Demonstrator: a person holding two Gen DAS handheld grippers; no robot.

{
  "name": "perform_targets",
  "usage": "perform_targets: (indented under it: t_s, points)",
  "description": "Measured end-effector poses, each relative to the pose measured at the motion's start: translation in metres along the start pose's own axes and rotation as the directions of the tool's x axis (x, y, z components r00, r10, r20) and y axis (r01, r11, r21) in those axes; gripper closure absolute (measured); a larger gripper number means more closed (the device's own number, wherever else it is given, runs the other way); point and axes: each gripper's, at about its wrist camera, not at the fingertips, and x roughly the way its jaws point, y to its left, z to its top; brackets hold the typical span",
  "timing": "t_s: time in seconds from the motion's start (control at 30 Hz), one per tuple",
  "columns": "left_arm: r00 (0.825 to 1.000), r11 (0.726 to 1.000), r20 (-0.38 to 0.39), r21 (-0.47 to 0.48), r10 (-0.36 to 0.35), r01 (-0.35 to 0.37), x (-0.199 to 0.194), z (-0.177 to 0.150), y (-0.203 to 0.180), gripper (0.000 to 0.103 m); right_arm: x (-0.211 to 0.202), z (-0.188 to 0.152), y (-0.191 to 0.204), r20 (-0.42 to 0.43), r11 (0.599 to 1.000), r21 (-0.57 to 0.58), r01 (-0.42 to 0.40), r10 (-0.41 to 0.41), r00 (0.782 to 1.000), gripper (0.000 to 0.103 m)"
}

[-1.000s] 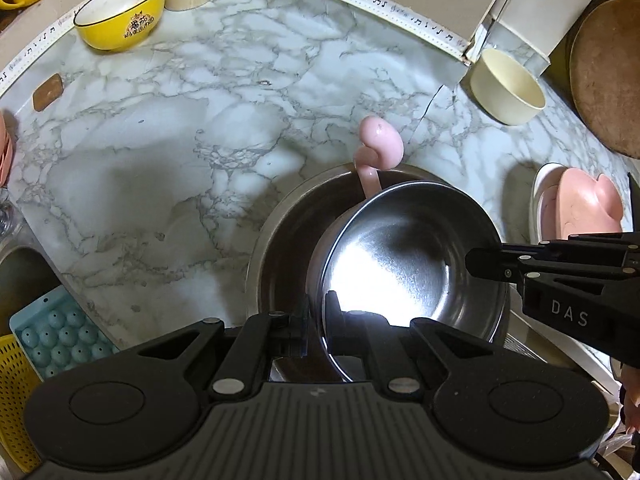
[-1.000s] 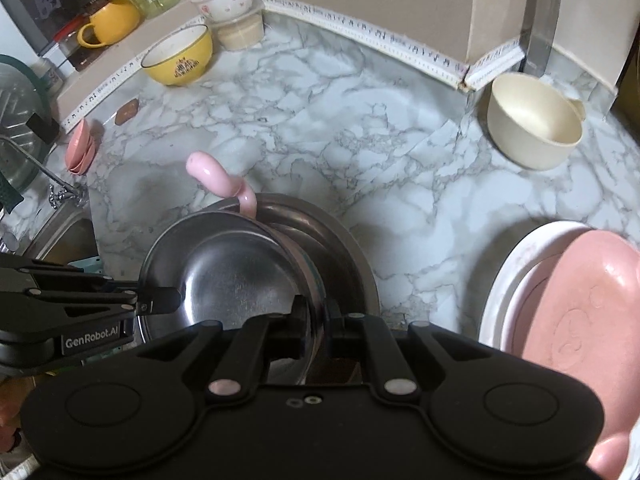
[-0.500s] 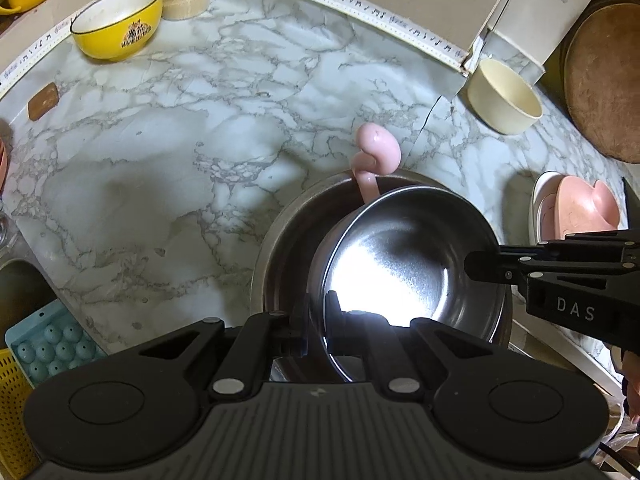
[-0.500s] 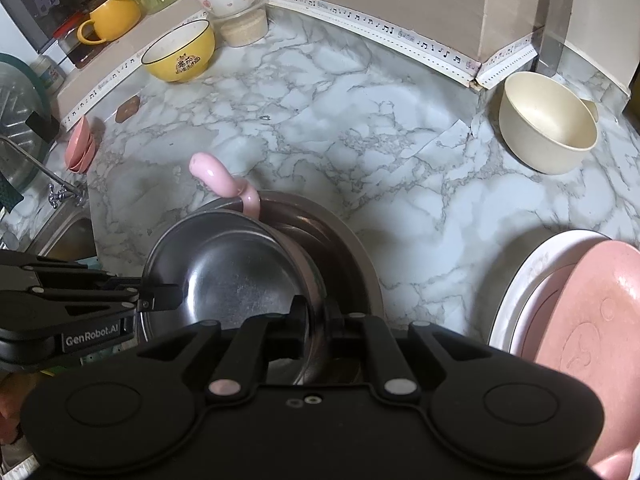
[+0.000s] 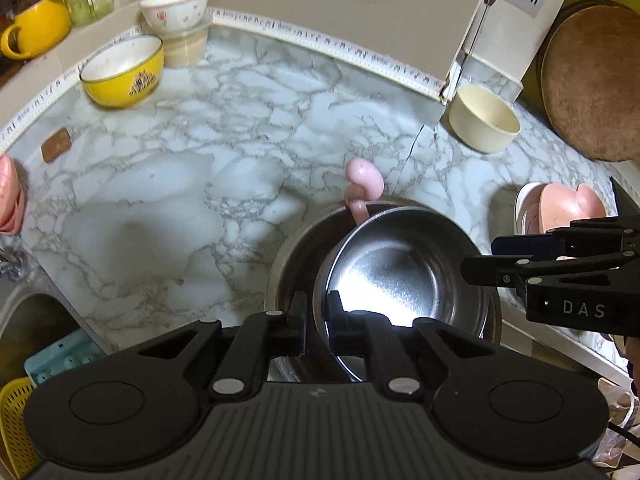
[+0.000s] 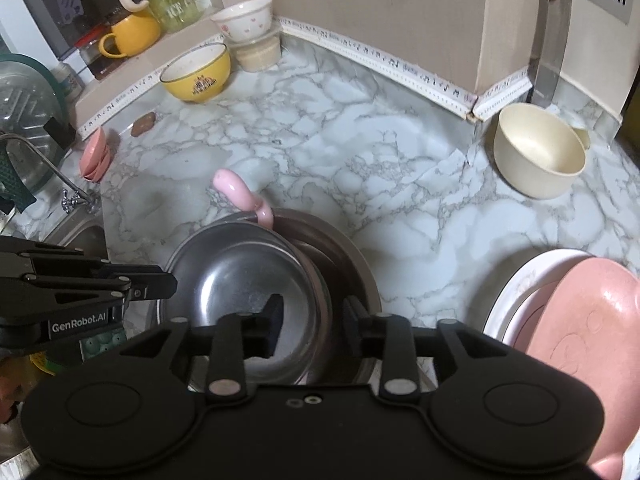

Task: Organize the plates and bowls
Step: 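Lower the pink saucepan into the steel bowl and open both grippers, then move both grippers toward the cream bowl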

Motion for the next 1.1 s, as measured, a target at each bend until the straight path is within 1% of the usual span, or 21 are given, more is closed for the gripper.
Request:
perform_targets:
  t_s: [0.2,0.3,0.33,0.4,0.47,0.5,0.53,0.57,0.6,0.73,0.8,0.87,0.9,0.93,1.0,1.1]
  points:
    - [0.999,1.0,0.048,0.016,0.01,-0.011,-0.017,0.005,0.0,0.093,-0.018,0.001,0.002,0.051,1.0,-0.016,0.001,-0.001,0.999,0.053]
    - [0.998,1.0,0.065,0.023,0.009,-0.011,-0.023,0.008,-0.003,0.092,-0.028,0.003,0.001,0.076,1.0,-0.022,0.005,-0.003,0.997,0.045]
    - [0.997,1.0,0.072,0.027,0.011,-0.013,-0.025,0.01,-0.005,0.09,-0.031,0.004,0.001,0.084,1.0,-0.025,0.005,-0.003,0.996,0.044]
    - [0.996,0.999,0.084,0.032,0.009,-0.012,-0.027,0.013,-0.009,0.085,-0.036,0.006,-0.003,0.096,1.0,-0.027,0.007,-0.004,0.995,0.041]
    - [0.995,0.999,0.103,0.036,0.007,-0.01,-0.031,0.017,-0.014,0.069,-0.042,0.007,-0.007,0.11,1.0,-0.028,0.011,-0.007,0.994,0.039]
    - [0.994,0.999,0.113,0.037,0.008,-0.012,-0.032,0.018,-0.017,0.064,-0.045,0.008,-0.009,0.117,1.0,-0.029,0.012,-0.009,0.993,0.039]
    - [0.992,0.999,0.125,0.039,0.01,-0.015,-0.034,0.021,-0.019,0.055,-0.048,0.009,-0.013,0.124,1.0,-0.028,0.014,-0.011,0.992,0.039]
    - [0.99,0.999,0.137,0.041,0.012,-0.018,-0.036,0.024,-0.023,0.05,-0.051,0.011,-0.017,0.133,1.0,-0.023,0.016,-0.013,0.991,0.036]
    - [0.989,0.999,0.146,0.045,0.012,-0.018,-0.036,0.027,-0.026,0.05,-0.054,0.012,-0.021,0.142,1.0,-0.02,0.02,-0.017,0.99,0.032]
    - [0.987,0.999,0.16,0.051,-0.002,-0.006,-0.036,0.042,-0.042,0.048,-0.066,0.017,-0.044,0.177,0.999,0.004,0.035,-0.035,0.984,0.026]
    - [0.984,0.998,0.176,0.056,-0.013,0.003,-0.034,0.051,-0.054,0.042,-0.071,0.022,-0.058,0.194,0.999,0.022,0.047,-0.05,0.98,0.021]
    - [0.979,0.998,0.202,0.067,-0.019,0.005,-0.031,0.06,-0.067,0.031,-0.074,0.027,-0.074,0.202,0.998,0.033,0.052,-0.057,0.978,0.017]
    - [0.977,0.998,0.213,0.07,-0.02,0.005,-0.029,0.063,-0.073,0.03,-0.076,0.03,-0.081,0.205,0.998,0.041,0.053,-0.06,0.977,0.015]
    - [0.975,0.998,0.222,0.069,-0.021,0.006,-0.027,0.067,-0.08,0.029,-0.077,0.032,-0.089,0.209,0.997,0.049,0.056,-0.065,0.976,0.014]
    - [0.973,0.997,0.228,0.074,-0.035,0.018,-0.02,0.076,-0.094,0.029,-0.078,0.037,-0.105,0.214,0.996,0.06,0.071,-0.082,0.973,0.009]
    - [0.972,0.997,0.23,0.067,-0.046,0.032,-0.008,0.09,-0.113,0.029,-0.077,0.045,-0.129,0.222,0.992,0.088,0.094,-0.111,0.969,0.008]
